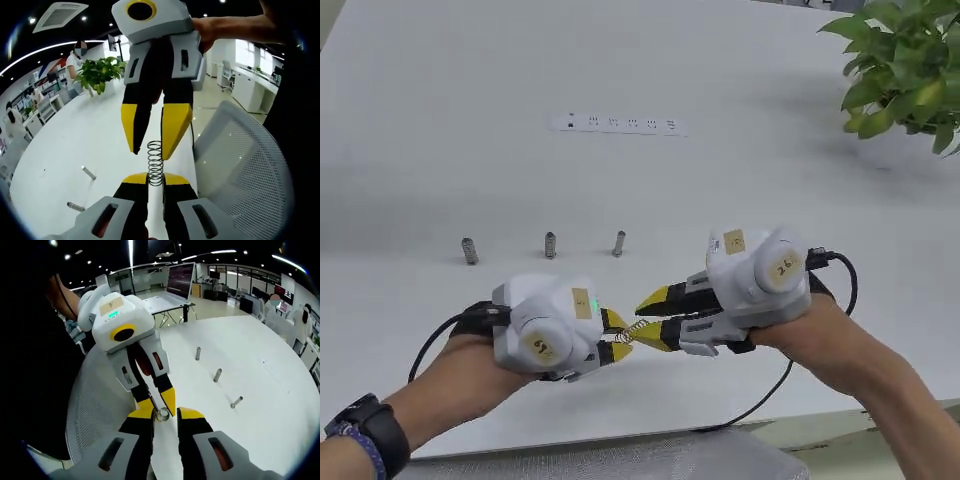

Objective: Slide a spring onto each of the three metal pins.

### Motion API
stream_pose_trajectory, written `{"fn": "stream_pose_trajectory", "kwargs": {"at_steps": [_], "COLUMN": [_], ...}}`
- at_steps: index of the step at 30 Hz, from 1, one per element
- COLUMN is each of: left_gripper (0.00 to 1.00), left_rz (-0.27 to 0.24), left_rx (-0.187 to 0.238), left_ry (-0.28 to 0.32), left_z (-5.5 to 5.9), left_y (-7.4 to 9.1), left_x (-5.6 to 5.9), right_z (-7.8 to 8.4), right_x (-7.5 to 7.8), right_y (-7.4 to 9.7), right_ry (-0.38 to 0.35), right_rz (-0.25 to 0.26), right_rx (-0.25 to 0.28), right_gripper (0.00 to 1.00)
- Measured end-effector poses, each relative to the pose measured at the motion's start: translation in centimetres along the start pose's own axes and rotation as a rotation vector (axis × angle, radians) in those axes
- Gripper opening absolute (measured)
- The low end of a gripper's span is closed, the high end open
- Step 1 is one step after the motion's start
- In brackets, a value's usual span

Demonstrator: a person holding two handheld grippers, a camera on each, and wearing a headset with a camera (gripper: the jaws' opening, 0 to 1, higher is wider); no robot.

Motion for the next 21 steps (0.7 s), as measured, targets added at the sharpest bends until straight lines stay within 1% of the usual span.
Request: {"fn": "stream_pose_trajectory", "kwargs": {"at_steps": [6, 7, 13, 17, 21], "left_gripper": [0.02, 0.02, 0.02, 0.02, 0.02], "left_rz": [0.006, 0.006, 0.021, 0.031, 0.037], "left_rx": [0.002, 0.003, 0.007, 0.007, 0.007], "left_ry": [-0.005, -0.004, -0.011, -0.017, -0.019], "left_z": [-0.08, -0.09, -0.22, -0.31, -0.33], "left_y": [-0.02, -0.01, -0.07, -0.15, -0.17], "left_x": [0.12, 0.13, 0.39, 0.59, 0.79], "right_z": [0.05, 0.05, 0.08, 0.08, 0.13], "right_x": [-0.36, -0.39, -0.41, -0.51, -0.89], "right_y": [-0.01, -0.02, -0.15, -0.22, -0.48], "right_ry": [0.085, 0.090, 0.182, 0.208, 0.249], "right_rz": [-0.034, -0.035, -0.042, -0.055, -0.075], "right_rx": [-0.043, -0.046, -0.087, -0.098, -0.114], "right_gripper": [0.19, 0.19, 0.17, 0.17, 0.16]}}
Point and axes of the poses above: the centre of the closed fingertips' face, and the gripper's own axes: y roughly backward along the fingers, x roughly to its right, z roughly out of its underside, the point moved 8 cm from there along y, roughly backward along the fingers, and after that the axes turned 12 degrees about z, right-handed, at the moved point
